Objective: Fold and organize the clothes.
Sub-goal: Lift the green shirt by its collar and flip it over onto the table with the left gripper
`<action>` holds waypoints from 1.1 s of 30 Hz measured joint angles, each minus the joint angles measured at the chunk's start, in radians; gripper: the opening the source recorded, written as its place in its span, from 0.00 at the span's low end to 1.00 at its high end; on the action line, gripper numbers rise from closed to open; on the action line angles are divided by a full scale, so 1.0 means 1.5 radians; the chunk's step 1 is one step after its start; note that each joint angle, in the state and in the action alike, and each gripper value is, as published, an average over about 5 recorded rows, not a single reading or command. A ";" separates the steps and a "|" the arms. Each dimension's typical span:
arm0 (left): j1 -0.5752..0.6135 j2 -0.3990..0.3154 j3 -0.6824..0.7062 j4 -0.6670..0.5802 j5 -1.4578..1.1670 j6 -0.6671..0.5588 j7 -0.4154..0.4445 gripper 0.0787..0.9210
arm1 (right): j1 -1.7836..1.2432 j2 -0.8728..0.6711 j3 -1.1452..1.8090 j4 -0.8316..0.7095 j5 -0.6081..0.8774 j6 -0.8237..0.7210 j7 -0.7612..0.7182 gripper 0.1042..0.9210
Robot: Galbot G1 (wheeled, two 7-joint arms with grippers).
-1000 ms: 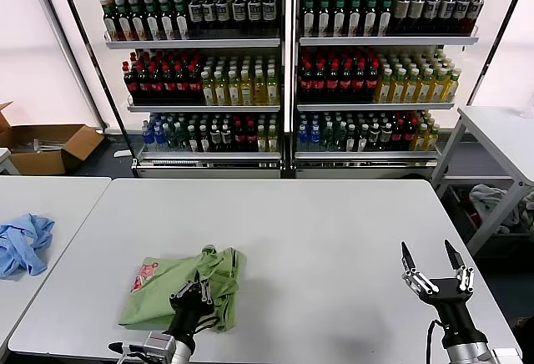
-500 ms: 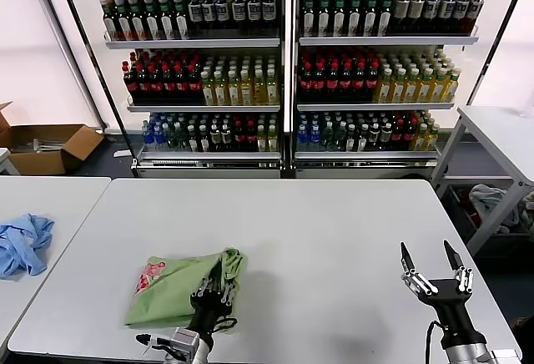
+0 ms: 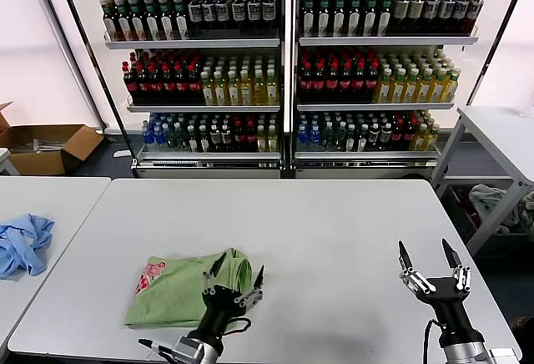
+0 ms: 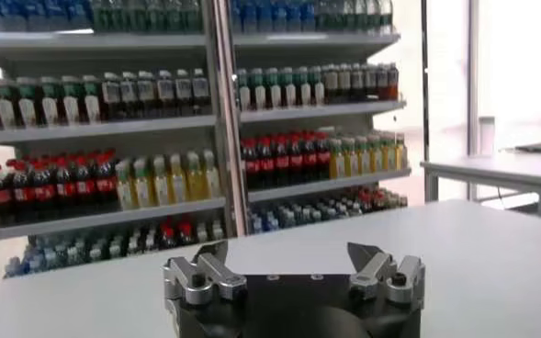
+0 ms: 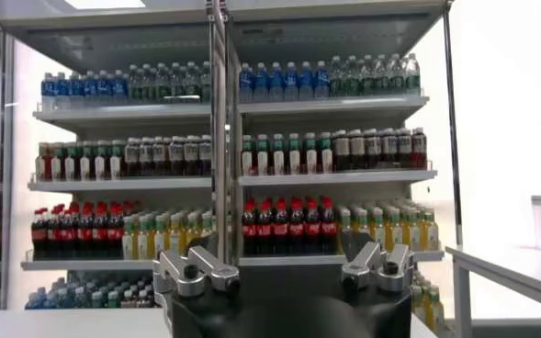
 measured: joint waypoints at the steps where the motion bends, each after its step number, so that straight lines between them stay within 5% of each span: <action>1: 0.004 0.004 -0.017 -0.002 -0.009 0.002 0.001 0.88 | 0.000 0.000 0.000 -0.001 0.000 0.001 0.000 0.88; 14: 0.075 0.038 -0.254 0.036 -0.206 0.073 0.015 0.88 | 0.007 -0.005 0.000 -0.004 0.001 -0.001 0.001 0.88; 33: 0.113 0.040 -0.347 0.122 -0.314 0.095 0.070 0.88 | 0.008 -0.002 0.001 -0.005 -0.001 -0.004 0.000 0.88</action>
